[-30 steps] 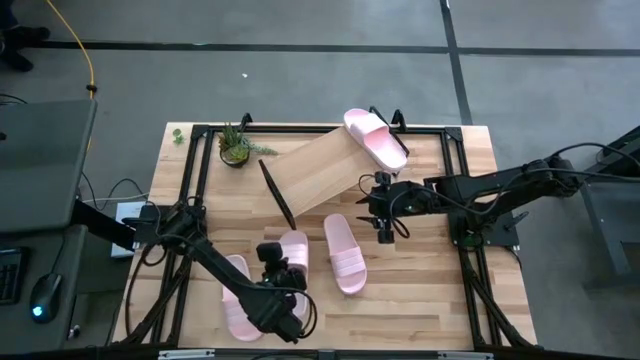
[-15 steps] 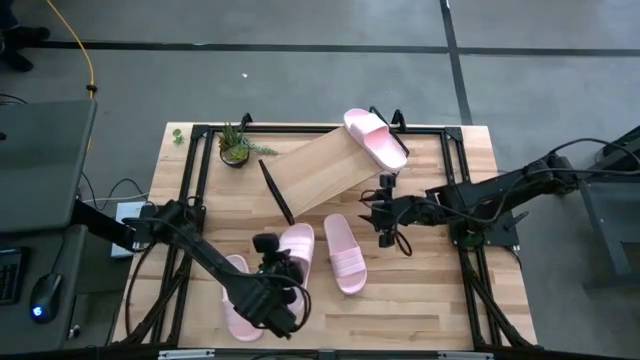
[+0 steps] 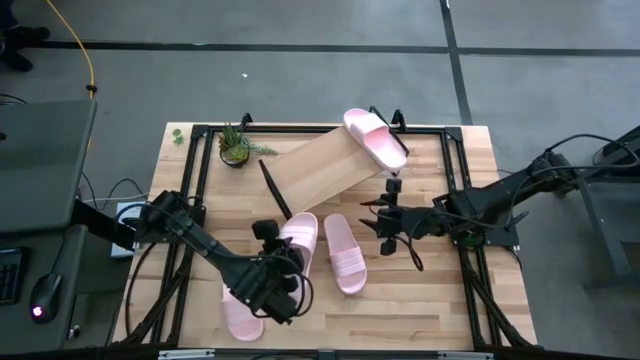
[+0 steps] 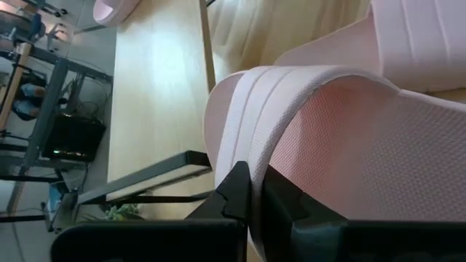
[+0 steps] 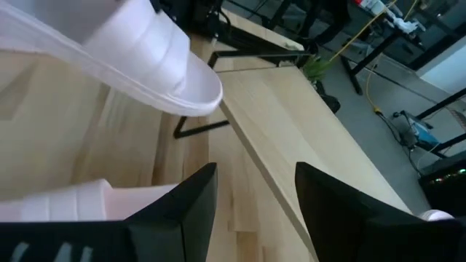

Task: Pick and place slides into the shelf
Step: Put the middle pink slide on the shelf

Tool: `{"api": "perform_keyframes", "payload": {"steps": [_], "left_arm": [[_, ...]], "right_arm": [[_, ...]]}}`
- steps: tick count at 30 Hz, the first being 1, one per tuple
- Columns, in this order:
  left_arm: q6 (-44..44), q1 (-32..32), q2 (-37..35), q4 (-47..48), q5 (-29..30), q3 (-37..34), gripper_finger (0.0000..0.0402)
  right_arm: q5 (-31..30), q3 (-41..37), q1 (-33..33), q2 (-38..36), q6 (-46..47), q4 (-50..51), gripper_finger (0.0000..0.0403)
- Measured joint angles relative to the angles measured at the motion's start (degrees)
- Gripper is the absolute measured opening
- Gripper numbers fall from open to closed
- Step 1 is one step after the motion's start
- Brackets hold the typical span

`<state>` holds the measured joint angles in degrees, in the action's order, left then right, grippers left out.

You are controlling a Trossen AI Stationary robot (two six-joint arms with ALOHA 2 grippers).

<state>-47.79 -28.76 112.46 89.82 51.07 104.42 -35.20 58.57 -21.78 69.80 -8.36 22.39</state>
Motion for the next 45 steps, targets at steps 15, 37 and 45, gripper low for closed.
{"api": "perform_keyframes", "payload": {"steps": [15,37,45], "left_arm": [[6.73,4.77,0.07,0.28,2.57,6.79,0.0005],[10.52,4.77,0.07,0.20,4.81,11.06,0.0006],[10.52,4.80,0.09,0.20,5.69,11.06,0.0006]], "right_arm": [[-4.20,10.16,-2.32,10.03,5.79,4.81,0.0177],[-6.97,28.78,-4.22,24.37,10.88,18.71,0.0177],[-10.12,29.81,-7.68,24.33,8.35,14.88,0.0177]]}}
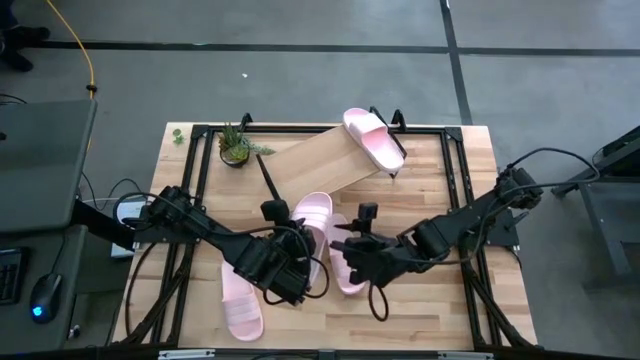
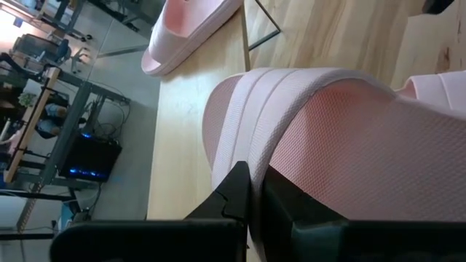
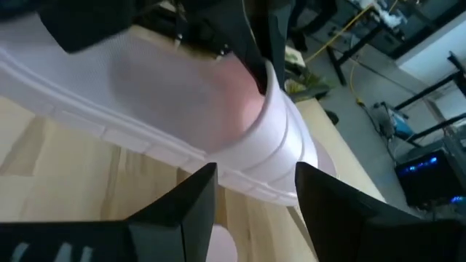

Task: Pick and place slides into the shelf
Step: Put the middle pink slide on the shelf

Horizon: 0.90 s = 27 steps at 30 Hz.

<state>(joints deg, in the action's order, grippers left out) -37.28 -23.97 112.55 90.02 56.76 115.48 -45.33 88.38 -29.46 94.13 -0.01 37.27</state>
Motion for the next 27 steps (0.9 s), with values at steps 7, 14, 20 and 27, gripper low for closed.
{"api": "perform_keyframes", "payload": {"steps": [7,14,20,27], "left_arm": [[0.00,0.00,0.02,0.00,0.05,0.00,0.0006],[-0.02,0.00,0.04,-0.04,0.49,0.00,0.0005],[-0.02,0.00,0.04,-0.42,0.66,-0.02,0.0005],[-0.02,0.00,0.04,-0.66,0.82,-0.02,0.0005]], "right_arm": [[-0.17,-0.02,-0.21,0.00,-2.61,-3.36,0.0177],[0.52,-0.04,0.20,0.00,-3.82,-5.67,0.0177],[0.97,-0.07,0.76,1.65,-6.62,-8.19,0.0177],[1.36,-0.07,2.30,3.08,-10.74,-12.20,0.0177]]}}
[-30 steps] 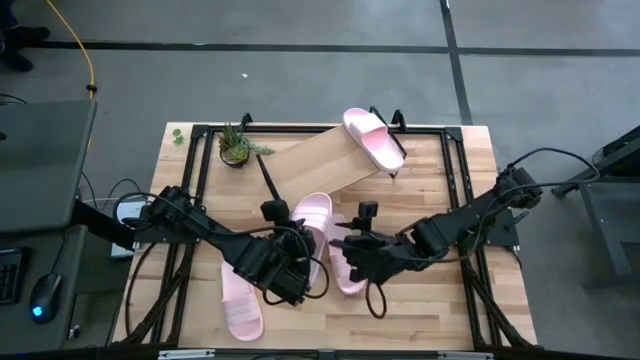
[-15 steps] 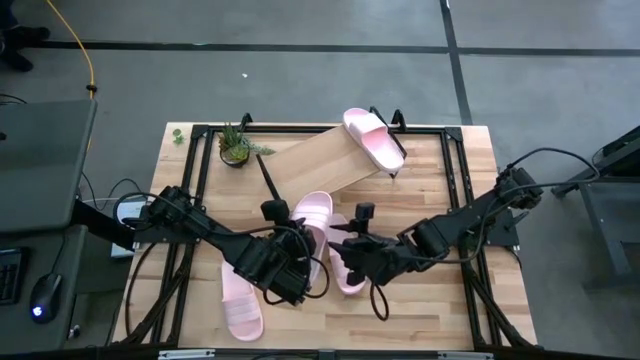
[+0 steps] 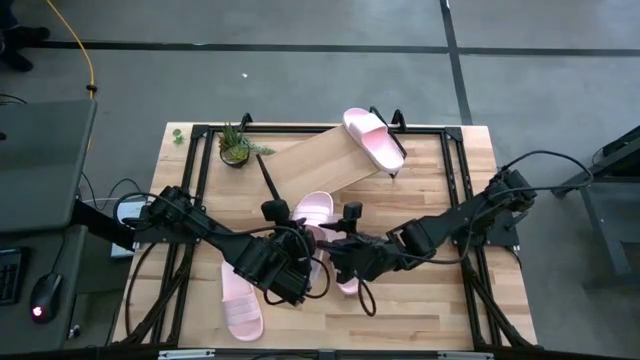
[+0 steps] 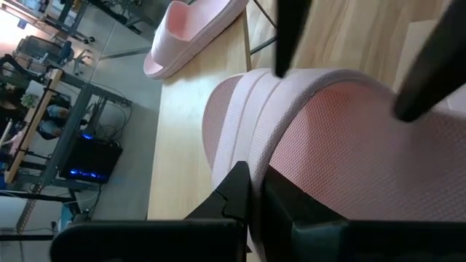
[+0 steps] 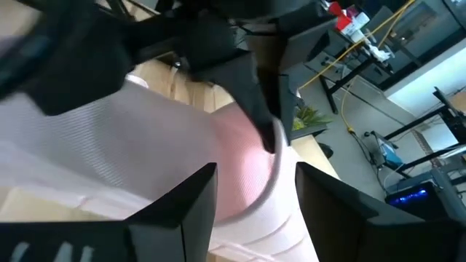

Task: Pick and place slides into the shelf
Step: Put the middle pink slide on the shelf

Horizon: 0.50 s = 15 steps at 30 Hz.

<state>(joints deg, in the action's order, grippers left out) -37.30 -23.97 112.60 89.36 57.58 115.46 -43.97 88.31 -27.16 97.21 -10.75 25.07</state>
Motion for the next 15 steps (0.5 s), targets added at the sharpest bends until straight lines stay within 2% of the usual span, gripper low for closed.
{"api": "perform_keyframes", "payload": {"steps": [15], "left_arm": [[4.51,0.07,0.02,-5.56,-0.19,-0.02,0.0005]], "right_arm": [[-0.38,0.00,3.50,1.16,1.47,2.11,0.0177]]}}
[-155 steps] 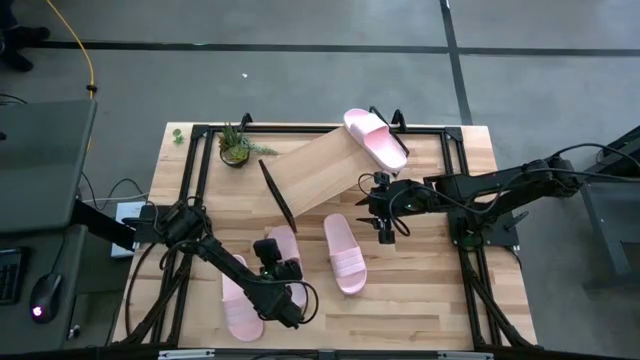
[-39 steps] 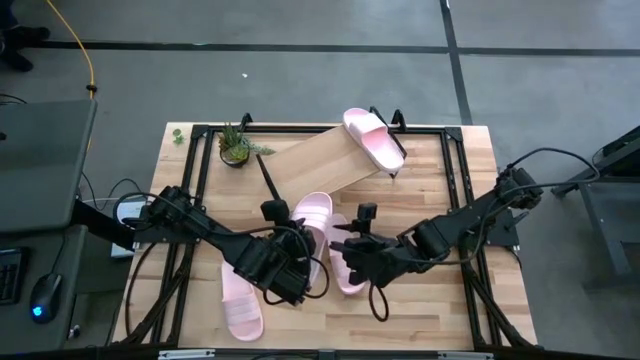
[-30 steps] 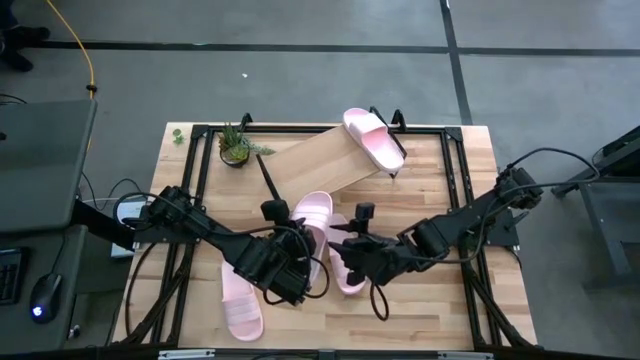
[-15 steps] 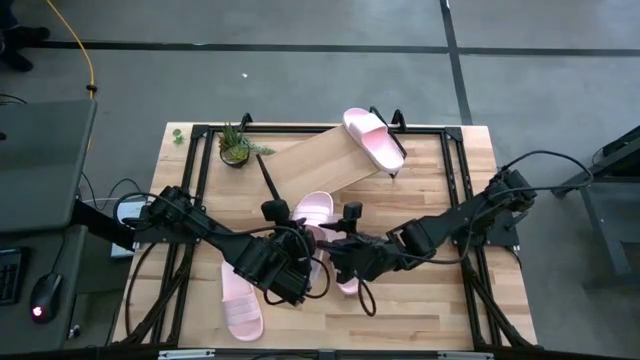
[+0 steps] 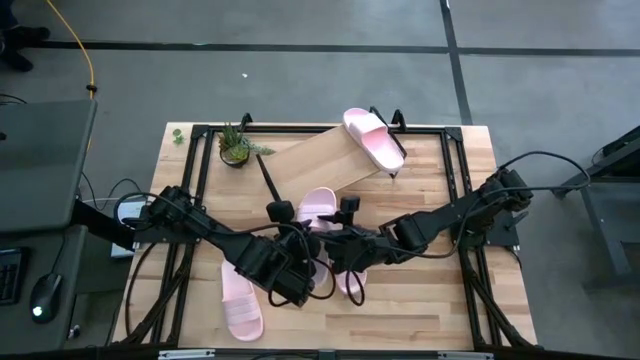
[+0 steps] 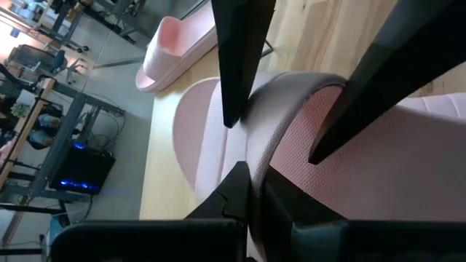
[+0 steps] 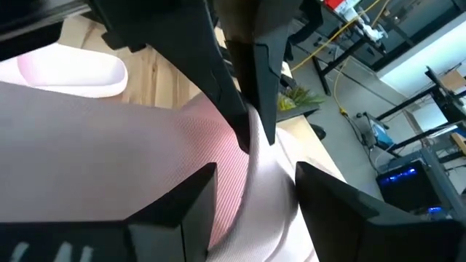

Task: Pick and place slides into the shelf
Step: Put the middle pink slide on the shelf

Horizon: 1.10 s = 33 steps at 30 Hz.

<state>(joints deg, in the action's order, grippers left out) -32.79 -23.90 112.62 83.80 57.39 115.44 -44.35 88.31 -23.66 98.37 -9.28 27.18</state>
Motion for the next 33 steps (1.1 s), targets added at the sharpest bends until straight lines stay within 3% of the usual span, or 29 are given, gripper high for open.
{"api": "perform_keyframes", "payload": {"steps": [9,19,29,33], "left_arm": [[-0.01,0.00,0.00,-0.11,-0.23,0.00,0.0005],[-0.14,0.00,0.00,-0.17,-1.07,0.00,0.0005],[-0.12,-0.02,0.00,-0.20,-1.49,0.00,0.0006],[-0.06,-0.09,0.00,-0.37,-1.90,0.00,0.0028]], "right_arm": [[-1.12,0.00,-0.02,0.00,0.31,0.04,0.0156],[-2.15,0.00,-0.02,-0.09,2.65,0.39,0.0011],[-1.69,0.00,-0.02,-0.09,3.89,1.05,0.0005],[-1.48,-0.06,0.05,-0.04,3.90,1.65,0.0002]]}}
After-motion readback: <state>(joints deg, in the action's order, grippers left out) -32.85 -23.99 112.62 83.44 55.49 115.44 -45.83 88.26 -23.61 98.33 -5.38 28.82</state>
